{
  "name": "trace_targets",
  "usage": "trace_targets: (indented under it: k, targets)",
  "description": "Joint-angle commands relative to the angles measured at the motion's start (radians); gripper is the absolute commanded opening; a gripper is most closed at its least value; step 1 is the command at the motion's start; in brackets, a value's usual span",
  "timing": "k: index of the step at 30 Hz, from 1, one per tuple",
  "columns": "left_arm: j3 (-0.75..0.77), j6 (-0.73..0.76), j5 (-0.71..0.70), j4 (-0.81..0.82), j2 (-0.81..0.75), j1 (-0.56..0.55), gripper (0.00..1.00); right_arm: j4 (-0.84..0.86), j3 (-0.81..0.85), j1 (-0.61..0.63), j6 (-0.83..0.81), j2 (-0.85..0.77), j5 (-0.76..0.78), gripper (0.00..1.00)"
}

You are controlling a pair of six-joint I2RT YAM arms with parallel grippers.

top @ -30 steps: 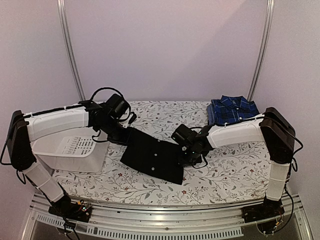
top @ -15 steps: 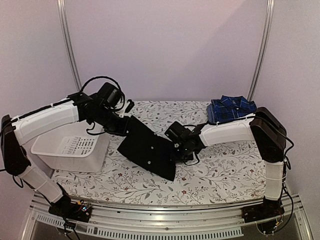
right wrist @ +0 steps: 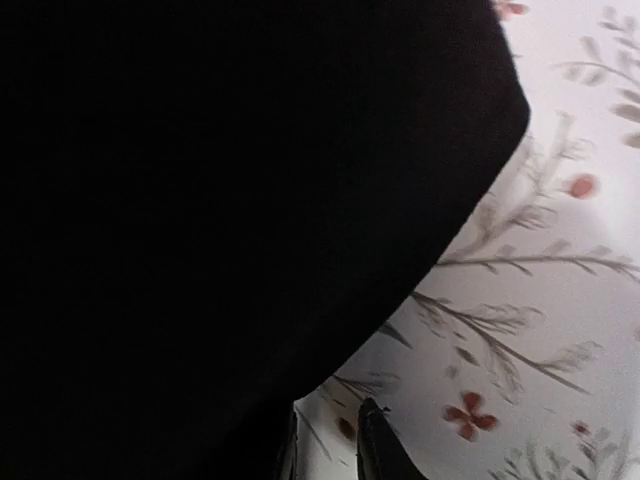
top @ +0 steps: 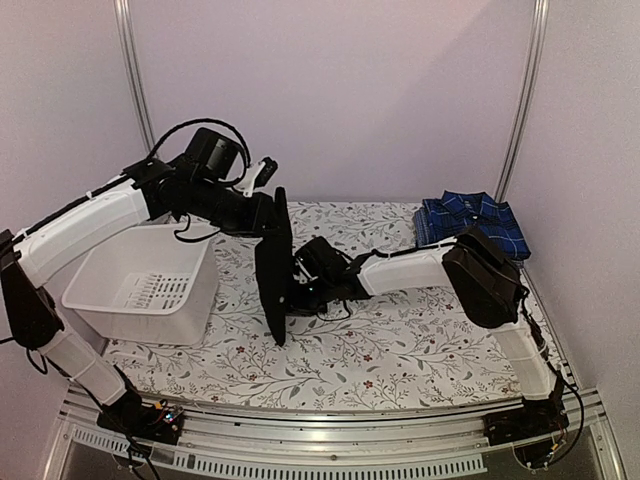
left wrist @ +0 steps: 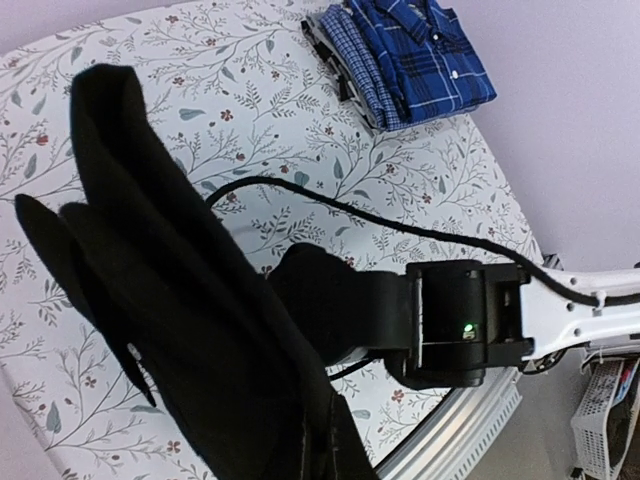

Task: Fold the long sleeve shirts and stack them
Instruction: Turn over the square folded shirt at the center of the board.

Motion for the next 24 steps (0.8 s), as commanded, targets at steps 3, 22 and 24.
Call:
trace_targets:
  k: [3,22,24]
  targets:
    - [0.035,-0.046,0.072,0.155,0.143,-0.022,0.0,0.227,0.1,0.007,0.062,0.121,-0.208,0.22]
    - [-0.045,-0.013,0.071,0.185,0.127,0.014,0.0,0.25,-0.18,-0.042,0.082,-0.041,-0.107,0.24]
    - [-0.051,-0.011,0.081,0.188,0.123,0.015,0.0,0.249,-0.226,-0.049,0.082,-0.071,-0.083,0.26]
